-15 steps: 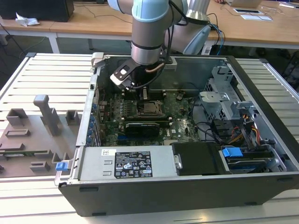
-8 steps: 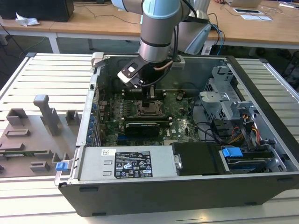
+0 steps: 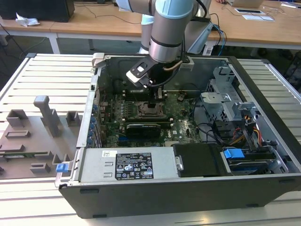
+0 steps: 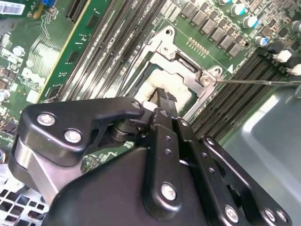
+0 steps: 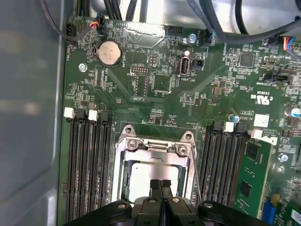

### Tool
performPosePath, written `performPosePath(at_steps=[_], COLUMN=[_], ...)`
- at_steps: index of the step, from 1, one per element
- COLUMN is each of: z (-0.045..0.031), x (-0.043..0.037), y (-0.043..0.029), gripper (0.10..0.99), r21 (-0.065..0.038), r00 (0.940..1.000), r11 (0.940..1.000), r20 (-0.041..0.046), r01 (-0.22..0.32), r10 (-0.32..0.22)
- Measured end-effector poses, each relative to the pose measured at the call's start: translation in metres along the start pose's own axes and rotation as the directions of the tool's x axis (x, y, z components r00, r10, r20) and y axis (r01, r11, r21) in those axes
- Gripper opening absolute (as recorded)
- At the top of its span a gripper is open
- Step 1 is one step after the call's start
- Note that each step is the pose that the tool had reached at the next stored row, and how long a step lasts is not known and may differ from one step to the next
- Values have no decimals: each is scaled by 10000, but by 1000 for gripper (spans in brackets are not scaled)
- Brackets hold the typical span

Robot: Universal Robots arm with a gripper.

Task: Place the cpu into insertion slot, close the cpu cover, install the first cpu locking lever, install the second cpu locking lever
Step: 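Close the cpu cover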

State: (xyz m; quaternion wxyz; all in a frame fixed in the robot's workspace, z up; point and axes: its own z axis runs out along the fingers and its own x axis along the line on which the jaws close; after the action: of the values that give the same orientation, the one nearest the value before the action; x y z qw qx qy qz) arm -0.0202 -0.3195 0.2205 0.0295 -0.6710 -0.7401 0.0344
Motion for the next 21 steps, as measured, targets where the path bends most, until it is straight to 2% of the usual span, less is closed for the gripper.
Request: performPosePath(at_steps=[8, 11, 13, 16, 19, 21], z=[-271, -333, -409, -467, -621, -668], x=[-1, -2, -2, -3, -3, -4], y=[-20, -23, -27, -28, -37, -40], gripper=[106, 106, 106, 106, 106, 106], r21=[0, 1, 3, 6, 12, 14], r00=[10000, 10000, 10000, 10000, 10000, 10000], r11=[10000, 10000, 10000, 10000, 10000, 10000], r20=[-1, 0, 0, -1, -2, 0], r01=[1, 1, 1, 2, 1, 1], r10=[-1, -1, -1, -2, -1, -1])
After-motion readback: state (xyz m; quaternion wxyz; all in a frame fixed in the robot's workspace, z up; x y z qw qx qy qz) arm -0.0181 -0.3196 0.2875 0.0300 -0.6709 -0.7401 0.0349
